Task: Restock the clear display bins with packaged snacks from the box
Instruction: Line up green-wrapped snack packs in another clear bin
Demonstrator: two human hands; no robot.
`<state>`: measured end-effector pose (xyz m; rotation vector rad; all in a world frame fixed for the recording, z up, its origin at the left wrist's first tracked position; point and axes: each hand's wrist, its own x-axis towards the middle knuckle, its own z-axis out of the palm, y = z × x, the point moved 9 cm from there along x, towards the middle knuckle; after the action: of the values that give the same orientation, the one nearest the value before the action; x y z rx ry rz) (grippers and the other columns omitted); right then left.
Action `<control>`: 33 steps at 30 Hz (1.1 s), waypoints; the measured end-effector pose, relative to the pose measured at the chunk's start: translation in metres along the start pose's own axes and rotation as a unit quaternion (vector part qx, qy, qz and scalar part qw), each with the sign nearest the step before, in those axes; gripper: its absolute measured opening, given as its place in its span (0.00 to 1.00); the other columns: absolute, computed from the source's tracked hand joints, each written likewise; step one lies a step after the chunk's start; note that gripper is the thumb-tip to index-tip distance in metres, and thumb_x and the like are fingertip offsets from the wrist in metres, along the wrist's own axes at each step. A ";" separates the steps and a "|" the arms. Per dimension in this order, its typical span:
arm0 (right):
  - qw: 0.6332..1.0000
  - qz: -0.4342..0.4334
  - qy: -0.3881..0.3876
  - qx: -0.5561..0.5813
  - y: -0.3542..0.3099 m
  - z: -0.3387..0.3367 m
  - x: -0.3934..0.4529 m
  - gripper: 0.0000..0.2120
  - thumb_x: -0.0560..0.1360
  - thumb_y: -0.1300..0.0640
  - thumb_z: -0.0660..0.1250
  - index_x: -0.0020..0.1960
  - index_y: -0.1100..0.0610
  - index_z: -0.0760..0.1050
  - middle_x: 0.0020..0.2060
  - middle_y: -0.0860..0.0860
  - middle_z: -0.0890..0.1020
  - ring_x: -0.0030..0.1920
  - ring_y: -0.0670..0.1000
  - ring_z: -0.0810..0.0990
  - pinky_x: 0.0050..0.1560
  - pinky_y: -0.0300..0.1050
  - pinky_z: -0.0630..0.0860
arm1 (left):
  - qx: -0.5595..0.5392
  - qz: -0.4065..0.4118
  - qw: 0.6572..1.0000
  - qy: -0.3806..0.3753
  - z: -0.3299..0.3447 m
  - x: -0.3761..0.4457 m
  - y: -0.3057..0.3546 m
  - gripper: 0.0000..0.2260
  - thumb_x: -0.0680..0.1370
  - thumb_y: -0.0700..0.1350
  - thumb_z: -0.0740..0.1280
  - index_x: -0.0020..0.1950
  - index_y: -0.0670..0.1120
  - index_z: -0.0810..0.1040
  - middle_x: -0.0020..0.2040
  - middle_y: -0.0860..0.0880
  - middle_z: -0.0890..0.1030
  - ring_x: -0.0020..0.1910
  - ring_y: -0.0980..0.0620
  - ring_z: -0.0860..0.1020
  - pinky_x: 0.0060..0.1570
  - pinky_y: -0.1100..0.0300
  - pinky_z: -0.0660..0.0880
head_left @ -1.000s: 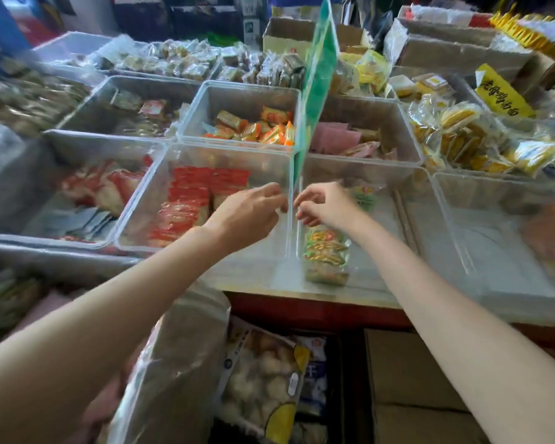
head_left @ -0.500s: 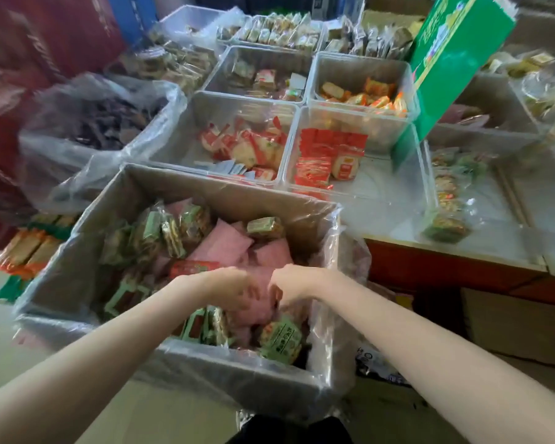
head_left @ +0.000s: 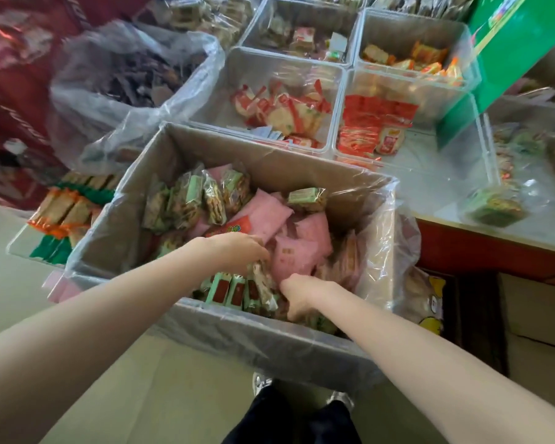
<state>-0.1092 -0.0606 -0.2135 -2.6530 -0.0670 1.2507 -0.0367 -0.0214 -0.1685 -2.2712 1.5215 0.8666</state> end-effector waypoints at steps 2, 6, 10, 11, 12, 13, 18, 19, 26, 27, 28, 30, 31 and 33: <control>0.995 -0.001 0.092 -0.028 0.008 -0.030 -0.006 0.14 0.74 0.60 0.65 0.59 0.61 0.72 0.54 0.57 0.78 0.52 0.57 0.79 0.46 0.47 0.76 | -0.077 -0.004 0.996 0.046 -0.014 -0.005 -0.008 0.19 0.77 0.46 0.65 0.68 0.52 0.71 0.63 0.50 0.71 0.60 0.49 0.73 0.60 0.54 0.71; 0.985 0.026 0.169 -0.017 0.049 -0.085 -0.020 0.12 0.75 0.59 0.63 0.58 0.59 0.73 0.55 0.56 0.78 0.55 0.58 0.77 0.49 0.48 0.74 | -0.207 -0.056 0.971 0.110 -0.036 -0.012 -0.026 0.15 0.78 0.51 0.65 0.60 0.44 0.76 0.56 0.47 0.75 0.50 0.51 0.74 0.52 0.58 0.72; 0.921 0.074 0.313 0.219 0.099 -0.140 -0.053 0.05 0.75 0.61 0.62 0.45 0.56 0.76 0.44 0.53 0.80 0.46 0.52 0.76 0.45 0.42 0.70 | -0.499 -0.150 0.825 0.221 -0.051 -0.024 -0.067 0.11 0.78 0.49 0.63 0.41 0.43 0.72 0.40 0.47 0.76 0.39 0.51 0.75 0.42 0.53 0.73; 0.879 0.076 0.354 0.309 0.109 -0.150 -0.061 0.06 0.75 0.62 0.62 0.42 0.56 0.76 0.39 0.51 0.79 0.43 0.50 0.74 0.41 0.41 0.69 | -0.567 -0.162 0.771 0.242 -0.051 -0.026 -0.075 0.10 0.78 0.49 0.63 0.43 0.42 0.72 0.43 0.45 0.77 0.41 0.50 0.76 0.46 0.48 0.75; 0.838 0.071 0.376 0.389 0.115 -0.155 -0.066 0.08 0.76 0.62 0.62 0.40 0.56 0.76 0.36 0.50 0.77 0.41 0.49 0.73 0.39 0.40 0.68 | -0.610 -0.164 0.734 0.249 -0.051 -0.027 -0.076 0.09 0.77 0.48 0.63 0.46 0.41 0.72 0.46 0.43 0.78 0.42 0.49 0.78 0.48 0.47 0.76; 0.809 0.063 0.377 0.446 0.115 -0.157 -0.067 0.10 0.76 0.62 0.62 0.37 0.55 0.75 0.34 0.49 0.76 0.39 0.47 0.72 0.38 0.38 0.68 | -0.643 -0.155 0.711 0.241 -0.052 -0.026 -0.072 0.08 0.77 0.46 0.62 0.47 0.41 0.72 0.48 0.42 0.79 0.43 0.48 0.78 0.46 0.49 0.77; 0.805 0.052 0.347 0.478 0.086 -0.152 -0.048 0.11 0.75 0.61 0.62 0.35 0.54 0.76 0.34 0.49 0.77 0.38 0.48 0.73 0.41 0.40 0.70 | -0.754 -0.053 0.646 0.106 -0.059 -0.017 -0.028 0.17 0.76 0.55 0.62 0.58 0.45 0.75 0.53 0.44 0.79 0.46 0.49 0.80 0.38 0.59 0.77; 0.805 0.065 0.356 0.471 0.080 -0.151 -0.045 0.10 0.75 0.60 0.63 0.36 0.55 0.76 0.33 0.50 0.77 0.37 0.48 0.73 0.41 0.40 0.70 | -0.730 -0.045 0.676 0.095 -0.061 -0.017 -0.024 0.20 0.74 0.59 0.65 0.58 0.46 0.75 0.53 0.46 0.78 0.45 0.52 0.79 0.37 0.61 0.77; 0.766 0.118 0.068 0.629 0.020 -0.069 -0.010 0.23 0.77 0.48 0.63 0.68 0.59 0.66 0.61 0.58 0.73 0.60 0.59 0.74 0.56 0.56 0.74 | -0.578 -0.195 0.767 0.200 -0.047 -0.059 -0.103 0.28 0.68 0.48 0.76 0.63 0.46 0.68 0.54 0.45 0.79 0.49 0.49 0.80 0.50 0.52 0.79; 0.799 0.122 0.005 0.588 0.003 -0.054 -0.010 0.29 0.77 0.47 0.63 0.73 0.59 0.60 0.70 0.59 0.66 0.67 0.63 0.68 0.62 0.60 0.70 | -0.600 -0.200 0.746 0.209 -0.043 -0.067 -0.113 0.27 0.68 0.47 0.76 0.63 0.47 0.69 0.53 0.45 0.80 0.50 0.48 0.81 0.51 0.50 0.78; 0.823 0.115 -0.049 0.553 -0.016 -0.043 -0.009 0.35 0.76 0.44 0.63 0.76 0.58 0.53 0.74 0.59 0.59 0.71 0.64 0.61 0.65 0.64 0.66 | -0.621 -0.200 0.725 0.219 -0.040 -0.076 -0.119 0.25 0.69 0.46 0.75 0.62 0.47 0.69 0.53 0.44 0.80 0.50 0.47 0.81 0.52 0.49 0.78; 0.861 0.083 -0.110 0.490 -0.053 -0.031 0.001 0.44 0.75 0.40 0.62 0.77 0.58 0.41 0.76 0.58 0.48 0.74 0.64 0.54 0.70 0.64 0.60 | -0.638 -0.195 0.706 0.239 -0.037 -0.085 -0.125 0.20 0.71 0.45 0.73 0.60 0.47 0.70 0.52 0.45 0.80 0.50 0.47 0.81 0.53 0.49 0.78; 0.877 0.075 -0.110 0.463 -0.068 -0.029 0.010 0.45 0.75 0.39 0.61 0.76 0.60 0.38 0.76 0.58 0.47 0.75 0.62 0.52 0.72 0.60 0.57 | -0.635 -0.196 0.705 0.248 -0.036 -0.086 -0.127 0.19 0.72 0.45 0.73 0.59 0.47 0.71 0.52 0.45 0.80 0.50 0.47 0.80 0.53 0.49 0.77; 0.904 0.064 -0.067 0.416 -0.080 -0.029 0.030 0.47 0.75 0.41 0.63 0.75 0.64 0.37 0.76 0.60 0.49 0.75 0.59 0.53 0.73 0.52 0.56 | -0.632 -0.194 0.703 0.263 -0.036 -0.087 -0.127 0.20 0.71 0.45 0.74 0.60 0.47 0.71 0.53 0.46 0.80 0.51 0.48 0.80 0.54 0.50 0.77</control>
<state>-0.0643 0.0170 -0.2019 -1.8470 0.5143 1.1427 0.0670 0.0764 -0.0994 -3.8649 0.3026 1.4602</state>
